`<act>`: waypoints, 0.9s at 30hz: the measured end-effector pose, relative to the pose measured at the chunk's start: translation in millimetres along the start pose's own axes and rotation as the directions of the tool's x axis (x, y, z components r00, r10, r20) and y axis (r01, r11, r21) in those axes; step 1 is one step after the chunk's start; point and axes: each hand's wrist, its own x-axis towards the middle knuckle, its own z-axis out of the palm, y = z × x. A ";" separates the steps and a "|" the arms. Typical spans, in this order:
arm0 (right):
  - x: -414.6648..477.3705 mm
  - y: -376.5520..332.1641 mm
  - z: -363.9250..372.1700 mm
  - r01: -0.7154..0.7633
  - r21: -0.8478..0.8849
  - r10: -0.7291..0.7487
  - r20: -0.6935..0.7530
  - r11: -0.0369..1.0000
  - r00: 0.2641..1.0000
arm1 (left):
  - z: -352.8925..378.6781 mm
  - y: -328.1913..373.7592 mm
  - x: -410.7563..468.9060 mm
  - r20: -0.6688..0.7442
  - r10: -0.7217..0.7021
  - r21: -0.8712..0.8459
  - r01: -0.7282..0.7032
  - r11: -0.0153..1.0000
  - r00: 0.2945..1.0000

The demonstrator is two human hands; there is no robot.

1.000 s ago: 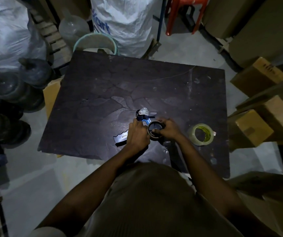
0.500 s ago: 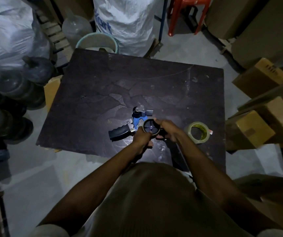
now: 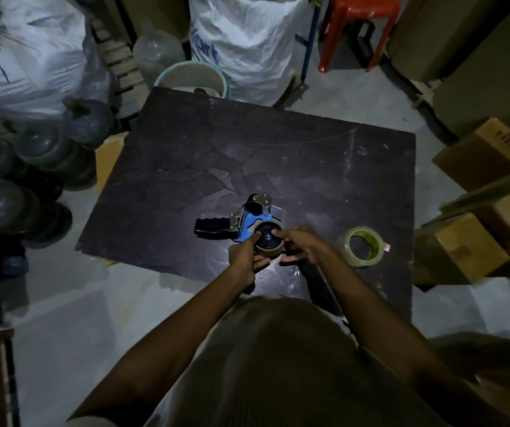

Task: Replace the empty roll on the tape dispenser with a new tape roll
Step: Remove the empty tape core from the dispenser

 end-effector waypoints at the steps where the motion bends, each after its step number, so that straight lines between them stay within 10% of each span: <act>1: -1.1 1.3 1.1 0.005 -0.016 -0.005 0.008 1.000 1.000 | -2.4 -1.1 1.0 -0.002 -0.009 -0.014 0.009 1.000 1.000; 27: 9.1 11.5 16.1 -0.065 0.124 0.071 -0.044 0.990 0.996 | -16.8 -0.1 0.1 -0.125 0.167 0.158 -0.147 0.976 0.978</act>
